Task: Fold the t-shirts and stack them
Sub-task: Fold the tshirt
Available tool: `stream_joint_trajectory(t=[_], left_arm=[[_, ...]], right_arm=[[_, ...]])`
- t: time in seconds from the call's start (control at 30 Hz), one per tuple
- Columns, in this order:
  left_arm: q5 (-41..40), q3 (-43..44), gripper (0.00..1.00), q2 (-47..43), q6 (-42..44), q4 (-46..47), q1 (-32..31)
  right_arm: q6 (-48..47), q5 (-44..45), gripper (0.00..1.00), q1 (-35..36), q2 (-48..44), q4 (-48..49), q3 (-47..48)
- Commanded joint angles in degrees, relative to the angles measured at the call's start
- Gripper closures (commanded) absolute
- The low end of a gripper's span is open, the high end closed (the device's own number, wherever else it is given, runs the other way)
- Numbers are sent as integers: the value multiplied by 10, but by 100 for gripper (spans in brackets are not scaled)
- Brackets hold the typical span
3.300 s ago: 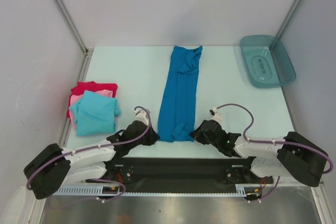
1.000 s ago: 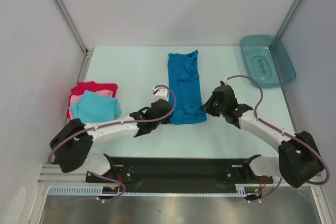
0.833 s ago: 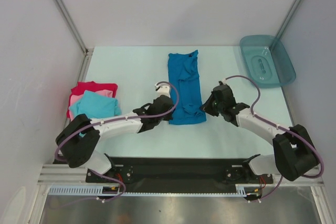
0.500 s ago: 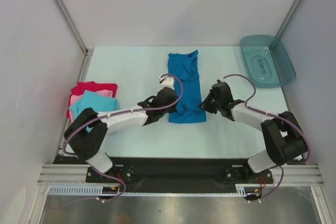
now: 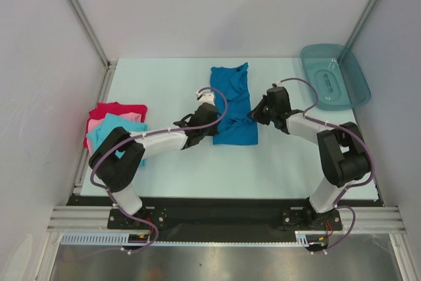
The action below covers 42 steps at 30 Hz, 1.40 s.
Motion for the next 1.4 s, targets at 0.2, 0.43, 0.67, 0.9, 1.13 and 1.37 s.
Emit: stream_joint_trajectory(t=[0.2,0.43,0.67,0.9,1.13,1.37], left_arm=[[17,58,100,24,24,20,31],[18,87,100,46,32,17,51],[24,122,100,62,35,14,68],[31,160,96,85,41,2,77],[35,167,60,91,44,-4,80],[37,162,32,93,42,-7,80]], right_arm=[[-5,-10,100,3,32,41,10],[2,-9,100,10,46,60,-8],[-3,-4,100,5,55,57,10],[-2,-4,100,-7,84,48,70],[-4,0,87,-9,99,33,104],[-4,6,62,-10,92,31,100]])
